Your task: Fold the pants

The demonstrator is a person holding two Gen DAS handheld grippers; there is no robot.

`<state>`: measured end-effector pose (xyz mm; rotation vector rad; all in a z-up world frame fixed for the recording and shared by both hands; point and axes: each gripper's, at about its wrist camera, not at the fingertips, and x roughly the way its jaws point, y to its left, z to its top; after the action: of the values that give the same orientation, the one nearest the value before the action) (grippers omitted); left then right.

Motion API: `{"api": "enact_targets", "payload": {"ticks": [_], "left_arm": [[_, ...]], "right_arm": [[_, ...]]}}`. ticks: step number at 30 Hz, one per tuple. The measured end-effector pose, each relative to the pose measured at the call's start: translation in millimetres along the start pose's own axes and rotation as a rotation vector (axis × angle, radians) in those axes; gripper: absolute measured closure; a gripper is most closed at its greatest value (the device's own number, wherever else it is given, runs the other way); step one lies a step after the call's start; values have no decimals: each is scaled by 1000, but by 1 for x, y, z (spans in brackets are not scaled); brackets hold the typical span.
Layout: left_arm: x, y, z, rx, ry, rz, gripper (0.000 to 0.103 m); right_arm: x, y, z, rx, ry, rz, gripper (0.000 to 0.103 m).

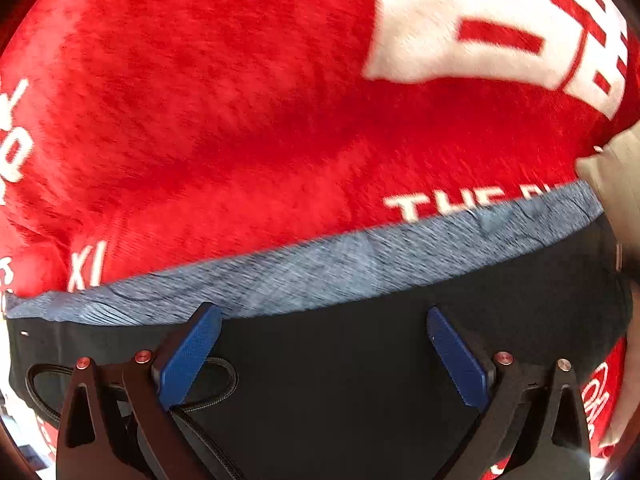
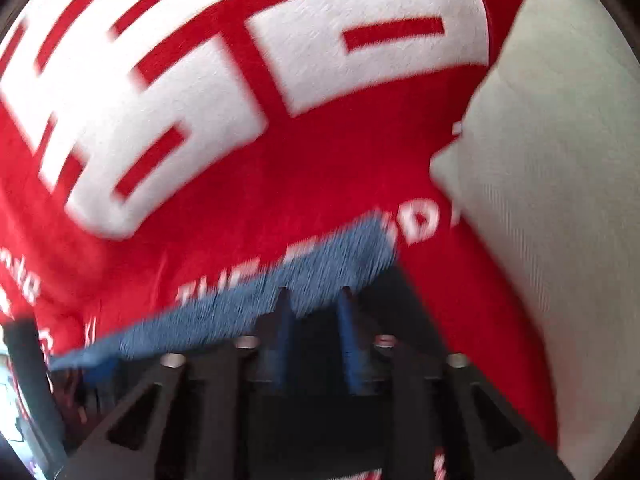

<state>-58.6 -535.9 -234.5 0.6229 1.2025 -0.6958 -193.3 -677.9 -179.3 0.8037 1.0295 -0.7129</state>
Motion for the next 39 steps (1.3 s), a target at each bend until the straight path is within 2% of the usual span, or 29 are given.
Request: {"api": "enact_targets", "payload": {"ticks": [2, 6, 9, 13, 18, 22, 26, 31, 33, 34, 36, 39], "left_arm": [[5, 11, 1, -19, 11, -1, 0], [14, 53, 2, -55, -3, 42, 0], [21, 99, 3, -127, 3, 73, 0], [27, 158, 2, -207, 27, 213, 0], [19, 198, -8, -230, 48, 291, 0], [1, 197, -27, -217, 55, 245, 0], [-21, 165, -53, -142, 65, 205, 0], [-6, 134, -86, -69, 105, 184, 0], [-9, 128, -92, -90, 32, 183, 0], [-9, 128, -93, -82, 18, 180, 0], [-10, 127, -97, -64, 0, 175, 0], [-9, 128, -96, -61, 5, 160, 0]], "right_arm": [[6, 7, -27, -42, 38, -15, 52], [5, 18, -57, -138, -38, -59, 49], [7, 26, -59, -157, -28, -51, 40], [14, 34, -54, -176, -18, -53, 37], [25, 43, -43, -191, -12, -71, 32], [28, 61, -37, -171, 32, -101, 32], [11, 81, -42, -111, 62, -34, 32], [9, 114, -68, -204, 84, -37, 26], [26, 119, -82, -241, 122, -80, 26], [28, 118, -87, -257, 107, -91, 26], [30, 121, -94, -276, 78, -106, 25], [26, 124, -89, -221, 89, -91, 24]]}}
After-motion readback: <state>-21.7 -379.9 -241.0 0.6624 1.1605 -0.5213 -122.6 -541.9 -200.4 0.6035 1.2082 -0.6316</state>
